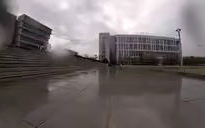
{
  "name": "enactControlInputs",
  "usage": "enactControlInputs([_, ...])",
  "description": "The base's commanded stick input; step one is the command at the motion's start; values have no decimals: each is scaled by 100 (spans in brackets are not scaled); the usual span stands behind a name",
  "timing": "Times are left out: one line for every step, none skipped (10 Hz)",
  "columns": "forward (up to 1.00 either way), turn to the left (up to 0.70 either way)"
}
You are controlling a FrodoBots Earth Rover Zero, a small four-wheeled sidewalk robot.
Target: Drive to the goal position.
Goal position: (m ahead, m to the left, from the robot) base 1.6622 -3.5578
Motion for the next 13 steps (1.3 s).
enactControlInputs([0,-45])
enactControlInputs([0,-45])
enactControlInputs([0,-45])
enactControlInputs([0,-45])
enactControlInputs([0,-45])
enactControlInputs([0,-45])
enactControlInputs([0,-45])
enactControlInputs([0,-45])
enactControlInputs([0,-45])
enactControlInputs([0,-45])
enactControlInputs([0,-45])
enactControlInputs([0,-45])
enactControlInputs([0,-45])
